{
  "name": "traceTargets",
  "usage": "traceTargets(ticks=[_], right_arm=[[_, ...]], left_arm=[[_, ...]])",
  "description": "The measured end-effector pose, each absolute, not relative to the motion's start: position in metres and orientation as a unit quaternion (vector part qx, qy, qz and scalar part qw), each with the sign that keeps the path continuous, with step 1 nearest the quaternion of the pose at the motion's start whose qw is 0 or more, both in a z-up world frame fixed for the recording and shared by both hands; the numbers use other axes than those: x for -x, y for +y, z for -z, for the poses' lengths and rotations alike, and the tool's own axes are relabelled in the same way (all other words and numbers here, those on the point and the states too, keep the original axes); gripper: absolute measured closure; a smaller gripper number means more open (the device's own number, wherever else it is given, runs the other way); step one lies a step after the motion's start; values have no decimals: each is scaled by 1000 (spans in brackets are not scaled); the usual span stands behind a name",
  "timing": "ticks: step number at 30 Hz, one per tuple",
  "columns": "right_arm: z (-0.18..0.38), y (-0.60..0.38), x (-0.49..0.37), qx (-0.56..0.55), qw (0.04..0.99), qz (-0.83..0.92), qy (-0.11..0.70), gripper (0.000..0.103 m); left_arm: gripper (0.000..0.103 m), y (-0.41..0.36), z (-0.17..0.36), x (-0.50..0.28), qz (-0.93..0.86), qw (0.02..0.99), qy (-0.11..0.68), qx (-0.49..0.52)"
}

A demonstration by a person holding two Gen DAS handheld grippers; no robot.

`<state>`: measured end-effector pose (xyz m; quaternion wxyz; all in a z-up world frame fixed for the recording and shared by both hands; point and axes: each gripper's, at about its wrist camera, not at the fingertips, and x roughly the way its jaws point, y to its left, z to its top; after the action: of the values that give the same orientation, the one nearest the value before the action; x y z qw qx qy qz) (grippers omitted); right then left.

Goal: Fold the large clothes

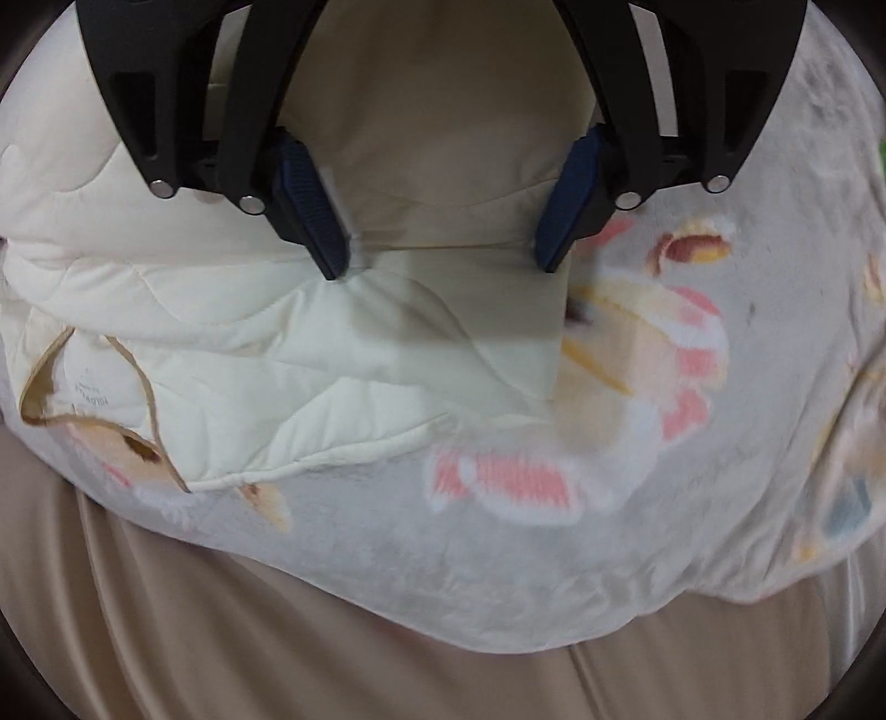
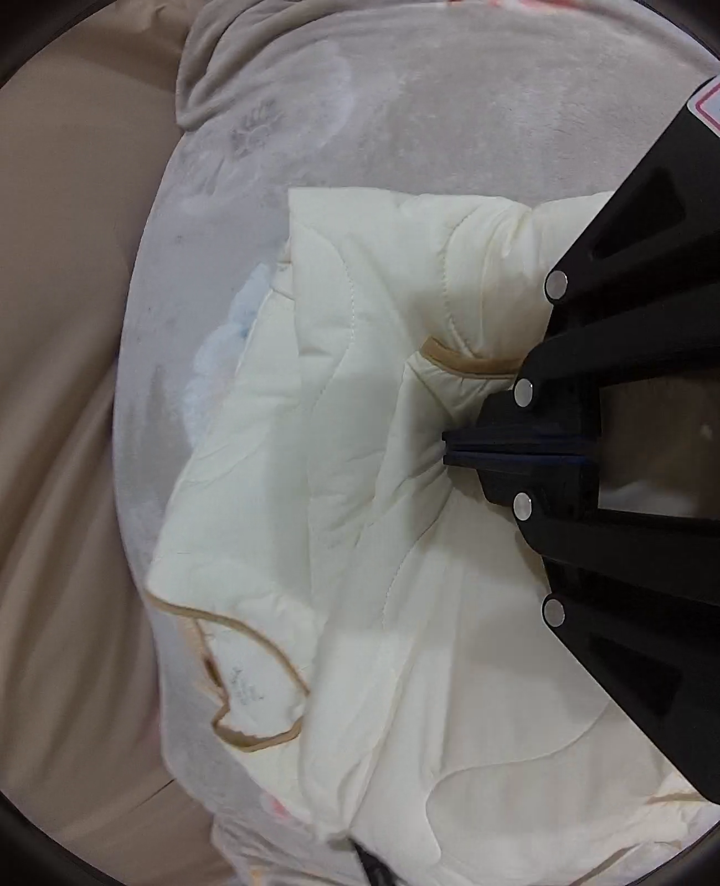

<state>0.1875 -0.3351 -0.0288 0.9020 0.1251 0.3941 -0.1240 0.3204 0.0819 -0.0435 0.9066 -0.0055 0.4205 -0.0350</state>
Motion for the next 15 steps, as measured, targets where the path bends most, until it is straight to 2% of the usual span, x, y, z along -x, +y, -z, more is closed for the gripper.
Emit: traceTargets(ticks=[2,5,7,8,9,12,15], right_arm=[[12,-331,-171,-149,912,94,371,96],[4,-322,-152,-135,924,78,349,96],[27,-320,-157,-118,908,87,391,96],[38,-320,-160,-116,902,88,406,100],[37,-321,-154,-121,905,92,398,101],[12,-321,-123,-157,914,69,368,96],[-4,-314,-97,-148,925,55,345,96]], left_arm=[[31,86,44,-321,37,906,422,12],[31,86,42,-319,31,908,418,7],[31,85,38,-311,26,912,410,4],[33,84,33,-306,30,913,406,5],[36,83,27,-298,33,915,403,5],[35,80,6,-258,71,920,386,0],[35,78,2,-223,90,916,391,-22]])
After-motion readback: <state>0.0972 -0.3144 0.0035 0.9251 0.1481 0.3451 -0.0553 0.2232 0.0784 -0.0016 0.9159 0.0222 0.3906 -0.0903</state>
